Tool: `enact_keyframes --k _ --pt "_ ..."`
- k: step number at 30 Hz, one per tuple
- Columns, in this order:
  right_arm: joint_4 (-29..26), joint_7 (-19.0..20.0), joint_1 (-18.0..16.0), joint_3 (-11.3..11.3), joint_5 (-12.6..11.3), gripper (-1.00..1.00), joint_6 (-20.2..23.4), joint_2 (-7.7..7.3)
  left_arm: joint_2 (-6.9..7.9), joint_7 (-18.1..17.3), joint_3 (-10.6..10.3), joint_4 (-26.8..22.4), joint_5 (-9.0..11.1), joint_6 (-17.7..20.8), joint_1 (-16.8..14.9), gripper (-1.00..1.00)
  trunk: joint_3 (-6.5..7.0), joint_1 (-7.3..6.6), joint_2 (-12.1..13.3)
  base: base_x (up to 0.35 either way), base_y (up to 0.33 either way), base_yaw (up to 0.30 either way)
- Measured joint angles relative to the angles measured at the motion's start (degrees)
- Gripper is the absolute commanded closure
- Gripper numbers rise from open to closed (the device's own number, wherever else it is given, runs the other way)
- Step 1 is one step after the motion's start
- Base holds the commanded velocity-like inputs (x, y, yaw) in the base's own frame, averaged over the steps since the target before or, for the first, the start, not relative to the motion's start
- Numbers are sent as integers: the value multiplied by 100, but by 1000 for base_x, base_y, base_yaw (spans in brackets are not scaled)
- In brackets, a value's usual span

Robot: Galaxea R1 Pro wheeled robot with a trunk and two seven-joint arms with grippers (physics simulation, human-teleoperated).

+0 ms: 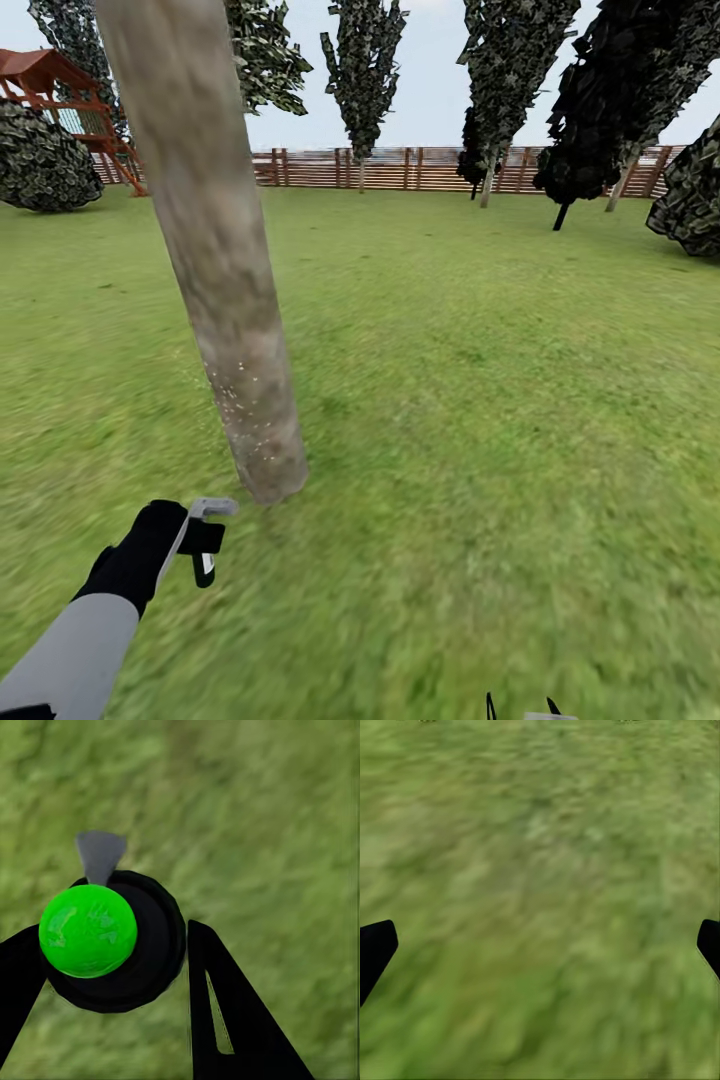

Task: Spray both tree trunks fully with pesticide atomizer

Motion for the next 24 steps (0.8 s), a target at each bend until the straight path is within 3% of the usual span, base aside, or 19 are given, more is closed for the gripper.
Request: enact_keyframes --k 15,19,24 --pt "2 0 0 0 5 -100 4 0 16 0 11 -7 27 -18 197 100 0 0 0 188 -218 0" --pt "2 0 0 0 2 -100 -3 0 -39 0 4 -8 40 -28 208 100 0 0 0 -46 -271 22" --pt "0 0 0 0 4 -100 -4 0 -65 0 11 -15 42 -21 209 100 0 0 0 -95 -275 227"
